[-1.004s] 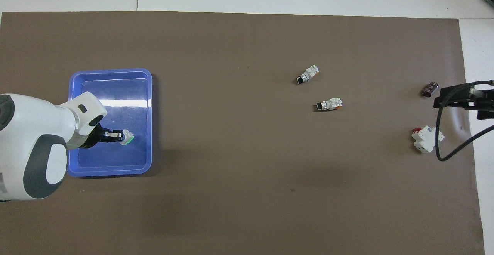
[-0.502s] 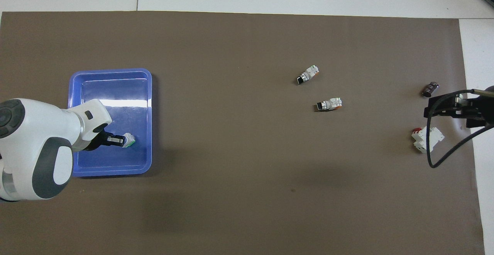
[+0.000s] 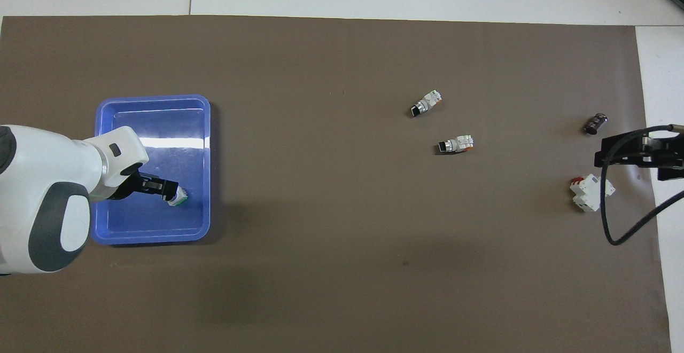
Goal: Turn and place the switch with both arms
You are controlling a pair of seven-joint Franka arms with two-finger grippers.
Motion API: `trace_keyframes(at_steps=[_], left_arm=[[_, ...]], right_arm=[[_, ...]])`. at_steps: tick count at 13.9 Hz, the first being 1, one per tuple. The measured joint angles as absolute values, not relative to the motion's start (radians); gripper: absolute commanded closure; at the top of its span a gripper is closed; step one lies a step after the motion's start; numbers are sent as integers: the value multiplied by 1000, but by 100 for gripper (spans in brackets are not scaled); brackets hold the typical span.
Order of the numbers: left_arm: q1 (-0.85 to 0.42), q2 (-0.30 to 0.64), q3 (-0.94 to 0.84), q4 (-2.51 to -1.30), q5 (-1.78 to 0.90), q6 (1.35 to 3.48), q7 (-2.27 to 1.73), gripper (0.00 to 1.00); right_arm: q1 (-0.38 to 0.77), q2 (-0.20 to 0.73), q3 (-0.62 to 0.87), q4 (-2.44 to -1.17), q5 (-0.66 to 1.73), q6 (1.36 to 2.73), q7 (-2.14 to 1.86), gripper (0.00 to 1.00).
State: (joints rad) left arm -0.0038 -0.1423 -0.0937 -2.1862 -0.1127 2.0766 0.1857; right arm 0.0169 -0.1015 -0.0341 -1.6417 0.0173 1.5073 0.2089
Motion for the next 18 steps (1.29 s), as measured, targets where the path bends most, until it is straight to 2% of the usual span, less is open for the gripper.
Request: trace_keyframes(at_steps=[2, 5, 8, 13, 18], left_arm=[[-50, -193, -15, -2154, -113, 2020, 144, 0], [-50, -208, 45, -2001, -112, 1858, 131, 0], [-20, -165, 51, -1819, -111, 1719, 127, 0], [24, -38, 24, -1574, -92, 1565, 121, 0], [73, -22, -30, -1526, -88, 1479, 94, 0]], right_arm=[[18, -101, -34, -1640, 5, 1507, 208, 0], [21, -101, -30, -1635, -26, 1511, 208, 0], [21, -101, -27, -1633, -28, 1511, 208, 0], [21, -101, -25, -1633, -29, 1511, 208, 0], [21, -101, -25, -1633, -28, 1511, 208, 0]])
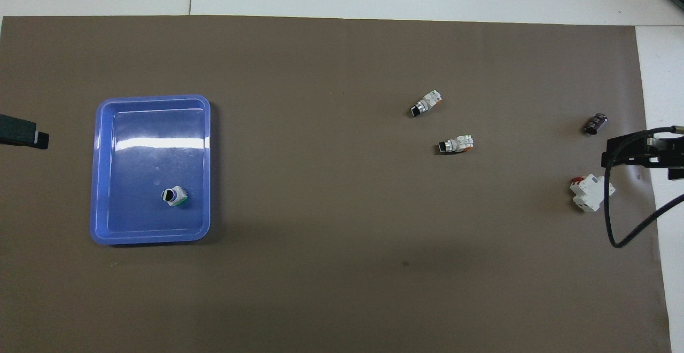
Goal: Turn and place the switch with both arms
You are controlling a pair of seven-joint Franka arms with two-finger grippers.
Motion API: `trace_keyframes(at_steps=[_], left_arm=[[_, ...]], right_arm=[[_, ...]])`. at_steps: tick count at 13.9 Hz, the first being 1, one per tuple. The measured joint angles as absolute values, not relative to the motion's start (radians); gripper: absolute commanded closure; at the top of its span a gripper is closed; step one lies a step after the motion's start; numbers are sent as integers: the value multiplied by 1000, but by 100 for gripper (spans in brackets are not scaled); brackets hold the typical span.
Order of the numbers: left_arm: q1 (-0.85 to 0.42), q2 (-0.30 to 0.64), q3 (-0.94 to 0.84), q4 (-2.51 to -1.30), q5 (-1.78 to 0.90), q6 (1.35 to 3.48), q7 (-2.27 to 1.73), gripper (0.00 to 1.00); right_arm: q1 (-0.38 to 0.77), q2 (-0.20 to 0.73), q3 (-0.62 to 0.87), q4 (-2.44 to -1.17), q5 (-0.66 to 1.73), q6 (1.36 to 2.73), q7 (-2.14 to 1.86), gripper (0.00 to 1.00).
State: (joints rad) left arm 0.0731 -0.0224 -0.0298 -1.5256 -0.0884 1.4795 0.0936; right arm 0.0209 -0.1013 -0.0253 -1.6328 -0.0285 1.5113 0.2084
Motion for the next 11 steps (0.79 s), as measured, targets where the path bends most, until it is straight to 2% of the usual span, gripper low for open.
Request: trace_keyframes(at_steps=[11], left_arm=[[33, -27, -7, -1543, -46, 1482, 51, 0]], right_arm=[[21, -101, -25, -1633, -29, 1511, 208, 0]])
